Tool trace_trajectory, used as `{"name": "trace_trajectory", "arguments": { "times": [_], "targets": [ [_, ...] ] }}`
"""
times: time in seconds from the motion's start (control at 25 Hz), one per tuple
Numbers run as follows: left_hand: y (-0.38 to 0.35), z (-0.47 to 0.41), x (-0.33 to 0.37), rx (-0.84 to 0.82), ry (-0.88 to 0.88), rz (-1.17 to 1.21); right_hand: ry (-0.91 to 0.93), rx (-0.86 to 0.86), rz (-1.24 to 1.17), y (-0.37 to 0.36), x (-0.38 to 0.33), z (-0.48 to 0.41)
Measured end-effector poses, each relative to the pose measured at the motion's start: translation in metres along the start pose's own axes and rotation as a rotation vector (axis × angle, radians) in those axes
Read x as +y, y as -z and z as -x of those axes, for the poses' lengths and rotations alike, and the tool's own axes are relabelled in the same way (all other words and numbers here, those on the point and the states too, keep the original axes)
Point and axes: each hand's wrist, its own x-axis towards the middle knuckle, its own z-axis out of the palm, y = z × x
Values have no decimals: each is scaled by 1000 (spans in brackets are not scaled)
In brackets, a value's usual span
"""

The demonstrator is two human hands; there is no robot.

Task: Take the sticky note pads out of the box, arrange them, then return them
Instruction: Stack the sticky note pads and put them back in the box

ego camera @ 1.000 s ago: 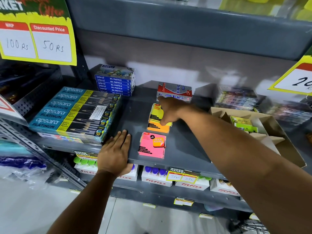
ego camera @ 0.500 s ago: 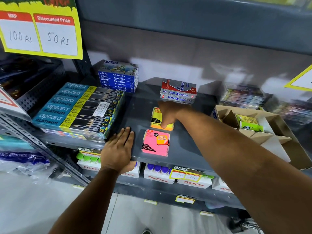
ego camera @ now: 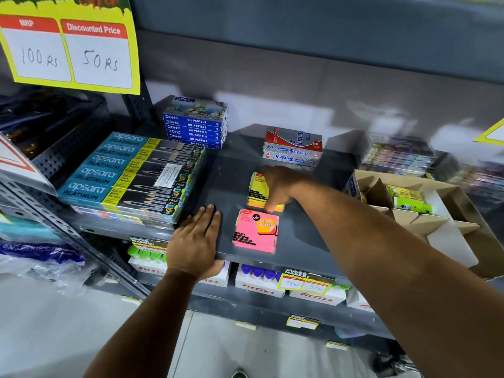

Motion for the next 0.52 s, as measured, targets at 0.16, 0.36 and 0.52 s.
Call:
{"name": "trace_trajectory", "arguments": {
  "times": [0.16, 0.36, 0.52],
  "targets": [
    [1, 0, 1, -2, 1, 8, -6, 40, 15, -1, 1, 4],
    [-1, 0, -1, -18, 2, 6, 39, 41, -48, 17, -5, 18],
    [-1, 0, -1, -20, 11, 13, 95, -25, 83, 18, -24, 39]
  ]
}}
